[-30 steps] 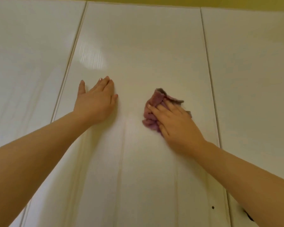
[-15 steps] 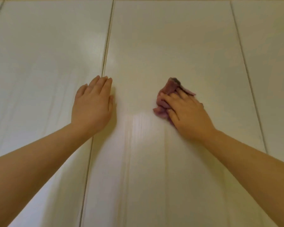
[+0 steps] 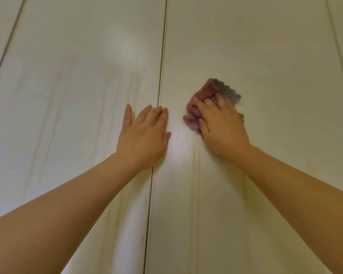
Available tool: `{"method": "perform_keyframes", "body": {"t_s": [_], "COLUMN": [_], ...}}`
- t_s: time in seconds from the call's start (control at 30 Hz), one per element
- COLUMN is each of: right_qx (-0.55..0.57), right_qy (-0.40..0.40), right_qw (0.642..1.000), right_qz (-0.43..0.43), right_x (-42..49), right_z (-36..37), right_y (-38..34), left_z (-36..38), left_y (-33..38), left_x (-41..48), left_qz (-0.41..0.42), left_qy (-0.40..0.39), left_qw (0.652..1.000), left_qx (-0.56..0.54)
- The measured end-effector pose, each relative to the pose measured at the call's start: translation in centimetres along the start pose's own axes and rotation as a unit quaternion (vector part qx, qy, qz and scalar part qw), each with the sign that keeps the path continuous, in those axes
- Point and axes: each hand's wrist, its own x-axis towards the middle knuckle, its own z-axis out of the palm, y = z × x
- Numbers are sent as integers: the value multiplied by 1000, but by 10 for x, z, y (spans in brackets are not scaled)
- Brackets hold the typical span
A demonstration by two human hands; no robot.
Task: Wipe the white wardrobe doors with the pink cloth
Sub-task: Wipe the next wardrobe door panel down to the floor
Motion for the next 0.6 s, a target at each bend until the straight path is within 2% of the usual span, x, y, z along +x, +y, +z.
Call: {"method": "perform_keyframes", "body": {"t_s": [0.07, 0.1, 0.13, 0.23, 0.27, 0.3, 0.37, 0.43, 0.47, 0.57, 0.6], "right_qx": [-41, -53, -63, -13, -3, 3, -13, -32, -35, 26, 27], "right_qy": [-44, -59, -68, -32, -24, -20, -31, -66, -65, -25, -15], "right_qw": [987, 978, 977, 999, 998, 999, 993, 978, 981, 999, 999], "right_qz": [-149, -193, -191, 16, 53, 30, -116, -196, -182, 9, 37], "right_x": [-25, -25, -15, 18, 17, 10, -18, -22, -10, 31, 35], "right_z": [5, 2, -3, -11, -8, -2, 9, 7, 2, -8, -7], "right_y": [-14, -8, 3, 12, 1, -12, -32, -24, -15, -12, -19], "left_z": [1, 0, -2, -5, -4, -4, -3, -4, -5, -8, -9], "left_y": [-1, -2, -3, -4, -3, -3, -2, -3, -5, -10, -12], "left_x": [-2, -2, -2, -1, -1, -2, -4, -6, -6, -7, -6], "left_qz": [-4, -5, -4, 3, 0, -3, 5, 16, 19, 27, 31], "left_qy": [-9, -10, -13, -20, -21, -24, -32, -39, -42, -58, -60], "left_qw": [1000, 1000, 1000, 1000, 1000, 1000, 999, 998, 998, 997, 997], "left_qx": [-1, 0, 1, 14, 17, 19, 27, 39, 43, 42, 43]}}
